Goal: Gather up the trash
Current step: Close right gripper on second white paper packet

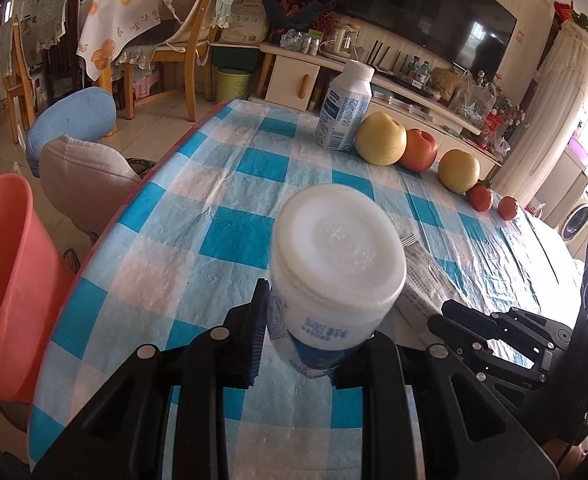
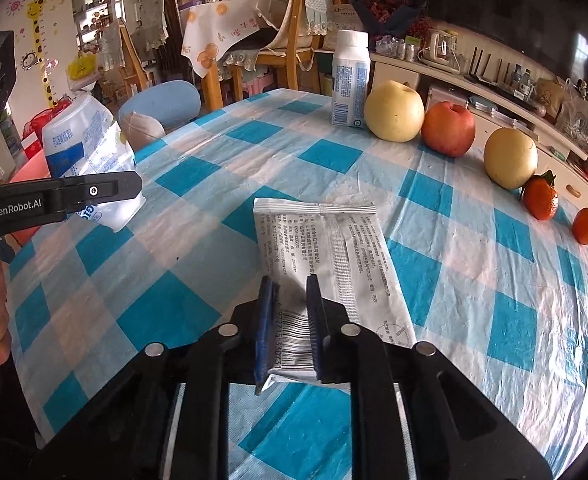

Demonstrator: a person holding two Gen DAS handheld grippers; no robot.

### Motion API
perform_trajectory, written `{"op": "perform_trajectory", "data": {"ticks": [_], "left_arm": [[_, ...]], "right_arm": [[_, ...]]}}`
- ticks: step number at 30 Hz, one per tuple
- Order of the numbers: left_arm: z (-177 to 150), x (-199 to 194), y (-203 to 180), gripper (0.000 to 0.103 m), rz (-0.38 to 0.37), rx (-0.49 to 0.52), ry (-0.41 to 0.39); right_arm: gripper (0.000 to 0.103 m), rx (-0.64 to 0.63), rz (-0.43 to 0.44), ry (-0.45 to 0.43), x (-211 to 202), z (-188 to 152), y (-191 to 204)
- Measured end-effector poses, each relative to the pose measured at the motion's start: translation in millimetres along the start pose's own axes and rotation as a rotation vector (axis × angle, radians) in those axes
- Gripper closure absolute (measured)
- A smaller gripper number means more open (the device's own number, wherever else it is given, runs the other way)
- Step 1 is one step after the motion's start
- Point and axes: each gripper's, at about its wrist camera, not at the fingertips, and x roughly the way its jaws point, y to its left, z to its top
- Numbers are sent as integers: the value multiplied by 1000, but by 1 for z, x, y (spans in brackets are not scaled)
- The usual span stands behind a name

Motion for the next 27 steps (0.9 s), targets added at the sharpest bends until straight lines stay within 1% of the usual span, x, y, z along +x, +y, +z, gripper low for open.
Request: {"op": "perform_trajectory", "data": {"ticks": [2,3,4,7,11,13,14,15,17,20,23,27], "left_arm": [[0,-1,1,77,1,1,-1],[0,-1,1,77,3,0,-2],[0,-1,2,77,1,-2,-1],[0,-1,3,77,-5,-1,5],[0,0,4,77,-9,-1,12],[1,0,5,77,-12,-4,11],[1,-1,5,77,-15,-6,10],[1,-1,5,77,-16,-9,9],[2,-2,6,77,-20,-13,6],[3,-4,9,77,-24,-22,0],[4,-7,10,77,-29,-28,-7],[5,-12,13,77,-31,-37,-23]], "right_arm": [[16,-4,-71,-19,-3,1,-3],[11,-8,-91,-32,-5,2,-5],[11,-12,-91,-21,-3,4,-8],[9,-12,-105,69,15,7,-19],[6,75,-6,137,33,6,-34],[6,35,-34,142,36,6,-26],[7,32,-47,131,35,5,-23],[9,47,-42,127,35,5,-23],[22,53,-55,105,32,3,-21],[30,71,-57,82,26,1,-20],[36,85,-68,61,20,0,-18],[38,89,-86,28,10,-2,-14]]}}
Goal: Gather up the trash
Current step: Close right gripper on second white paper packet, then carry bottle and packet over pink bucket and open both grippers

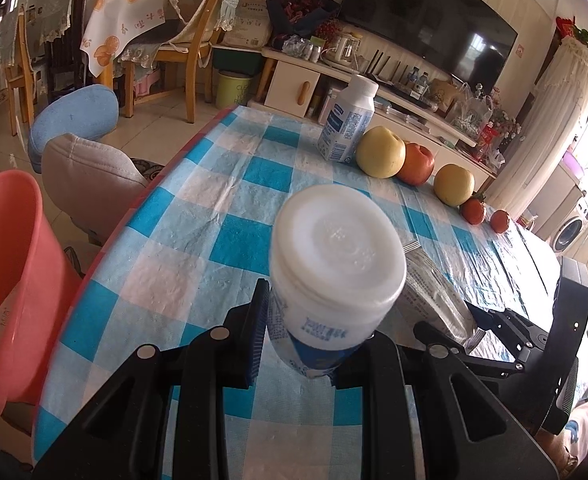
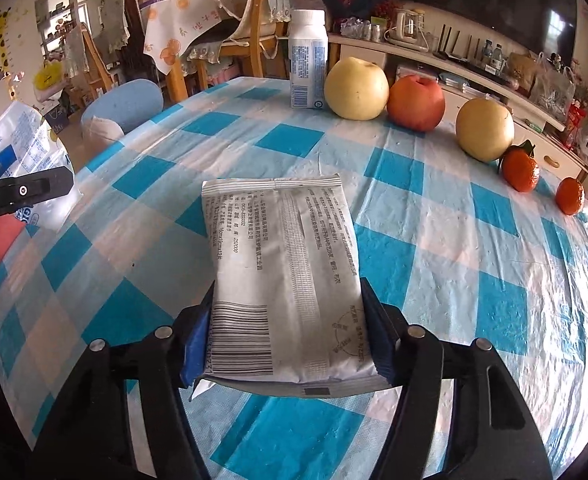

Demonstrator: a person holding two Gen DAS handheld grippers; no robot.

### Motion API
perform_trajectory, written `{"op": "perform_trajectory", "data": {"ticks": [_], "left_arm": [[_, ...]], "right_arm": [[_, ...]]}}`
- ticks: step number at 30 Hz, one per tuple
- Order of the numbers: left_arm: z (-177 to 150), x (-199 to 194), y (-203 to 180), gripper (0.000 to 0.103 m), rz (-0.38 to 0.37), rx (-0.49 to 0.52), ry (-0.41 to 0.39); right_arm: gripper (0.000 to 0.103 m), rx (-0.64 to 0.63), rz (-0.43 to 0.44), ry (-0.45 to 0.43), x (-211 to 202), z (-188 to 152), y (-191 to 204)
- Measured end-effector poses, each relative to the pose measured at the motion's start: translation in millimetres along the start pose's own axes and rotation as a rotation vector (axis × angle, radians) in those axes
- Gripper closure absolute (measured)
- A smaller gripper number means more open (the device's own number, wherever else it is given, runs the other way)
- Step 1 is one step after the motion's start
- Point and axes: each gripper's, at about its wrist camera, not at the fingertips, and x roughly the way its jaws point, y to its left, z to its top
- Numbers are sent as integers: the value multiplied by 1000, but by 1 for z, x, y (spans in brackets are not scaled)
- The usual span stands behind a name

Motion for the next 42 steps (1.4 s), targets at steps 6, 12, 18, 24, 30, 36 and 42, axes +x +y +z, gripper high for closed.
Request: {"op": "perform_trajectory", "data": {"ticks": [6,12,18,24,30,36,42], "left_arm": [[4,-13,7,77,2,-14,-34],[12,-31,22,77,3,-51,-85],[19,-55,48,77,26,-117,-148],[26,-79,93,77,107,-208,-218],[28,-100,153,77,268,-328,-256],[22,-115,212,77,377,-461,-264],[21,-117,239,77,432,-494,-253]], "right_arm": [[39,-12,-2,-54,-21,9,14],[39,-65,13,-113,-46,32,44],[39,-152,55,-162,-65,57,90],[39,-265,111,-183,-72,80,150],[39,-390,170,-174,-63,96,216],[39,-506,206,-131,-39,98,279],[38,-596,211,-83,-13,96,323]]}}
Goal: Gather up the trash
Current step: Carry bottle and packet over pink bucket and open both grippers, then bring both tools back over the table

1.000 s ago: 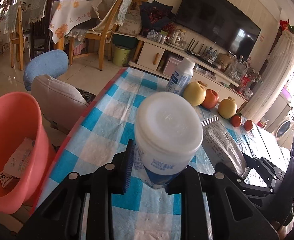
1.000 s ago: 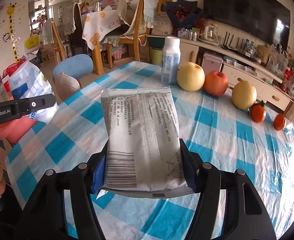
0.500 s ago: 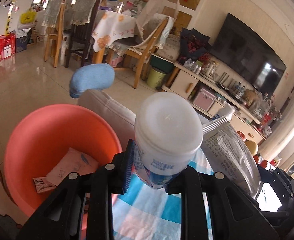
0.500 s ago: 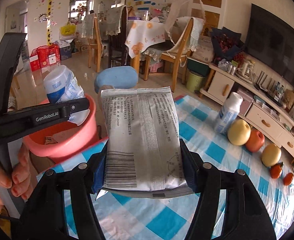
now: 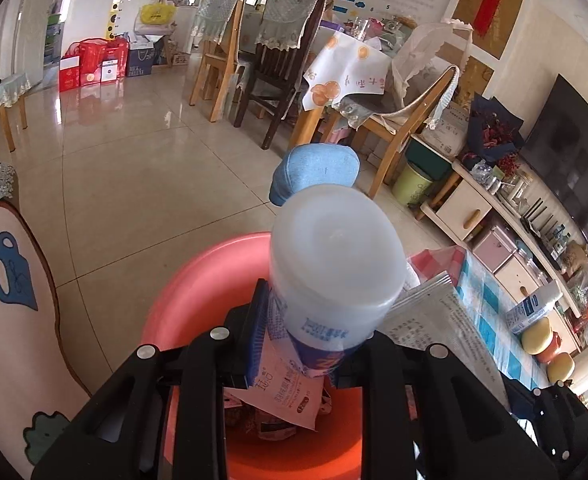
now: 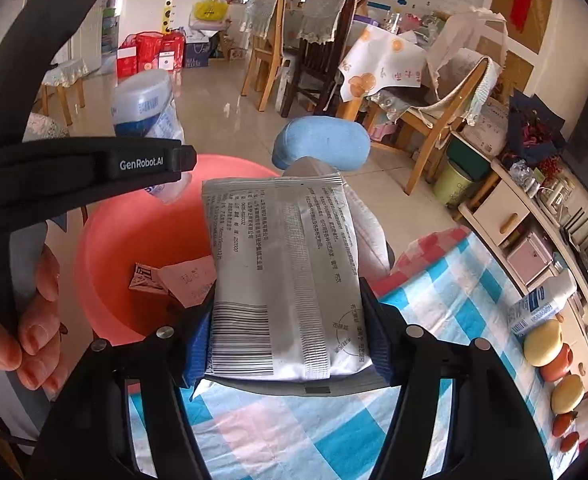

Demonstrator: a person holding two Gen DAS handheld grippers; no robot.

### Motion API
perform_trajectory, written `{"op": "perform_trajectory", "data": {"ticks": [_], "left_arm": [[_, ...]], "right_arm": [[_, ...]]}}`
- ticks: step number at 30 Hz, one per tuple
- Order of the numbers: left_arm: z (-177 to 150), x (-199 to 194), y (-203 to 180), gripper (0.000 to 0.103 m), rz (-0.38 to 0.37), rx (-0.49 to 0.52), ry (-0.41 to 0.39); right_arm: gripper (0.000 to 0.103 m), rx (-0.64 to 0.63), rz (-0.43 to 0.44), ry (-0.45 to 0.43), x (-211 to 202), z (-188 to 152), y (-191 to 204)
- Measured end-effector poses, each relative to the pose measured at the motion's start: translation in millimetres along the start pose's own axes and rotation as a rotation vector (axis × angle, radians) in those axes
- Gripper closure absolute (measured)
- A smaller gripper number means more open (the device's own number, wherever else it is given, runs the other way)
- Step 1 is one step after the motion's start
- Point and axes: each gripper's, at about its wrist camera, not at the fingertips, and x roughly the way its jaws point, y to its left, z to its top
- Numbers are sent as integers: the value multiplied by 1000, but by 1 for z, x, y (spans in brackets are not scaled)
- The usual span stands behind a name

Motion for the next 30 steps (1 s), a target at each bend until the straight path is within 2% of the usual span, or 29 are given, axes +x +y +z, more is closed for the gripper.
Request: {"op": "perform_trajectory", "data": {"ticks": [3,5,6,7,8,10,19,30], "left_arm": [[2,3,3,76,22,12,2],[1,4,5,59,38,16,3],[2,5,5,39,43,20,2],[2,5,3,23,50,28,-1],[0,3,-1,21,63,39,-4],[-2,2,-7,16,67,66,-5],[-9,-2,-24,13,39,93,0],[-19,-1,-55,12,26,165,12]], "right_arm": [[38,-27,5,20,14,4,10],[36,-43,23,34,20,3,16],[35,-52,28,42,24,4,19],[30,-63,24,45,27,4,22],[22,-67,22,40,28,2,23],[15,-64,11,21,25,0,24],[15,3,-36,-10,1,-20,4],[12,145,-132,15,-24,-61,-35]]}}
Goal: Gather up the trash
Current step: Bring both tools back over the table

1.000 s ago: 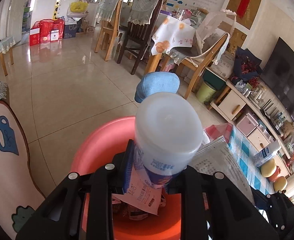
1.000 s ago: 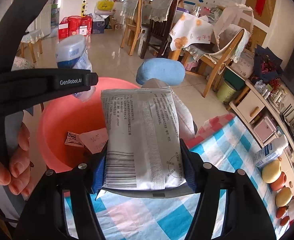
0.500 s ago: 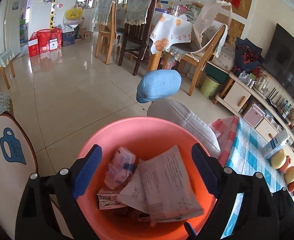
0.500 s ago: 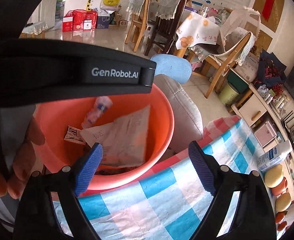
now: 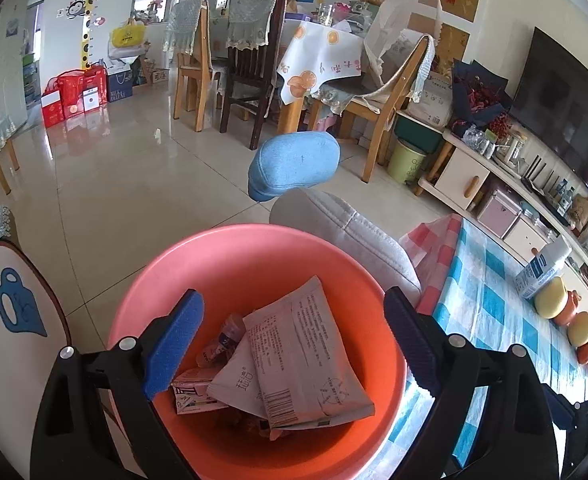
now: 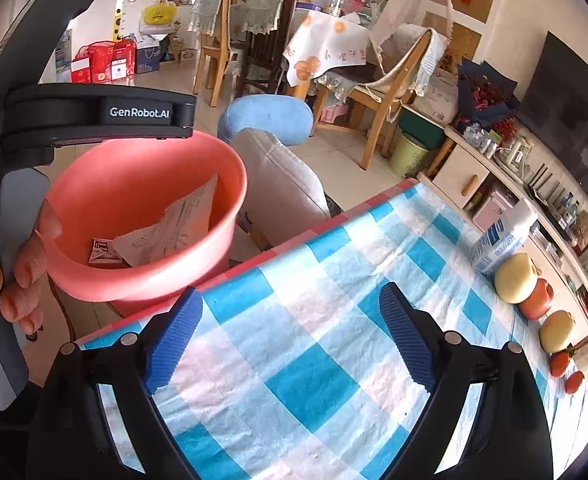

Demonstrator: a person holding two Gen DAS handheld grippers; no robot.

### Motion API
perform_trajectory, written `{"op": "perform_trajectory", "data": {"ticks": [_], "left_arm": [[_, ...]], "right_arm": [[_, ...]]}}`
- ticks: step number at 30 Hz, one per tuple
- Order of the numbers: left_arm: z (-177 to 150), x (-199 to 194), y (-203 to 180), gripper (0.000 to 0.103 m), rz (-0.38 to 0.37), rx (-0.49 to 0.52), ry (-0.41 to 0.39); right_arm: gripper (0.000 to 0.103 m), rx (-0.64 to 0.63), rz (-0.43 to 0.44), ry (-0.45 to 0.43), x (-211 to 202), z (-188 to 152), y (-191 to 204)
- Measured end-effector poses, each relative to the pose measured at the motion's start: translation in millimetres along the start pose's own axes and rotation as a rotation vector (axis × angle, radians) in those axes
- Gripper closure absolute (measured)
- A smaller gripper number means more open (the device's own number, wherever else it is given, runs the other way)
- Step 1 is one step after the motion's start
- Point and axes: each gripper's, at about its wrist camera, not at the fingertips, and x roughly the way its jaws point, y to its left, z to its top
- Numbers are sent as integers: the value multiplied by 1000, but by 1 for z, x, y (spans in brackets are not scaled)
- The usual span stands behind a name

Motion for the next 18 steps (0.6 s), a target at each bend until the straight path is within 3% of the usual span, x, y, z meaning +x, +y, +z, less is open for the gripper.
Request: {"op": "perform_trajectory", "data": {"ticks": [18], "left_arm": [[-29,-7,-65,12,-52,177,18]], "right_arm": [[10,149,-78,21,-36,-66,-63]]}}
